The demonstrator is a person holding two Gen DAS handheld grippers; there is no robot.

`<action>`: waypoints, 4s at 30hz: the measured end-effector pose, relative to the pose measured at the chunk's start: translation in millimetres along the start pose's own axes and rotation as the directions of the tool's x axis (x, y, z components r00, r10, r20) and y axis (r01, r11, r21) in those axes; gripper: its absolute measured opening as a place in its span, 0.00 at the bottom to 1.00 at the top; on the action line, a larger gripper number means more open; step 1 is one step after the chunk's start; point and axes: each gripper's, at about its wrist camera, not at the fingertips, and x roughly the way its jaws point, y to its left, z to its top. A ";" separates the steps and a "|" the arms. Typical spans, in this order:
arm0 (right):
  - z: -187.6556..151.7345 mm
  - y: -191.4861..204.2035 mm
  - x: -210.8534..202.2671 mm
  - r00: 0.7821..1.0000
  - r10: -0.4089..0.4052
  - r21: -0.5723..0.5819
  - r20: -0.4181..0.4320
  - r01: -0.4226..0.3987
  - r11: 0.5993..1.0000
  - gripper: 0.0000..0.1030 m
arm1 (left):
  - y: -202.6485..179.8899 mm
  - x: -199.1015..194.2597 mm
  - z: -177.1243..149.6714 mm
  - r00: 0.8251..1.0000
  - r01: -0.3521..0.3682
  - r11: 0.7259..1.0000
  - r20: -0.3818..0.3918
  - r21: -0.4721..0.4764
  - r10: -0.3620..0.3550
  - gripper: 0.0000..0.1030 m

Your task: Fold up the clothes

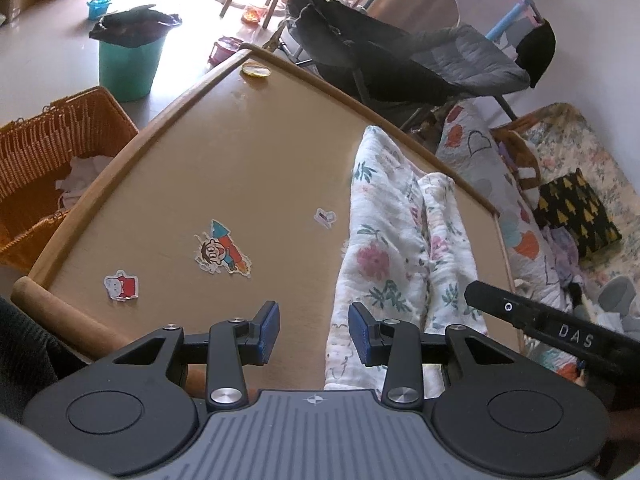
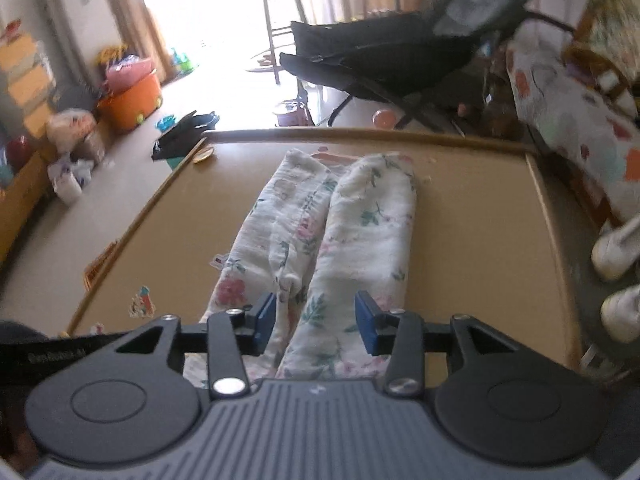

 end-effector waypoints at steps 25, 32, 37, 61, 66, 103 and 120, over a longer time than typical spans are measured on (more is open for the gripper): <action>1.3 27.1 68.7 0.981 -0.191 -0.046 -0.044 0.189 0.981 0.39 | 1.3 1.5 -3.2 1.000 0.011 1.000 0.006 -0.013 -0.011 0.40; 13.0 27.6 78.8 0.979 -0.197 -0.027 -0.041 0.196 0.980 0.39 | 3.0 2.7 -3.2 1.000 0.013 0.999 0.013 -0.032 -0.012 0.40; 18.7 26.1 84.3 0.982 -0.188 -0.031 -0.036 0.187 0.982 0.39 | 1.0 5.4 -3.6 1.000 0.008 1.000 0.008 -0.021 -0.008 0.40; -23.5 -61.3 -44.9 0.979 0.204 -0.340 -0.021 -0.199 0.919 0.57 | -53.6 0.3 -32.8 0.999 0.050 0.933 -0.009 0.357 -0.050 0.56; -13.5 -82.5 -67.5 0.963 0.269 -0.388 0.006 -0.246 0.888 0.56 | -65.5 -11.2 -33.8 0.986 0.130 0.896 0.038 0.425 -0.161 0.68; -38.3 -14.5 -4.5 0.914 0.276 -0.764 -0.299 -0.402 0.505 0.38 | -105.0 20.6 -42.4 0.963 0.267 0.265 -0.267 0.926 -0.035 0.48; -25.7 -9.2 12.2 0.888 0.268 -0.738 -0.374 -0.460 0.494 0.29 | -95.9 59.1 -13.4 0.928 0.373 0.325 -0.356 0.869 -0.114 0.32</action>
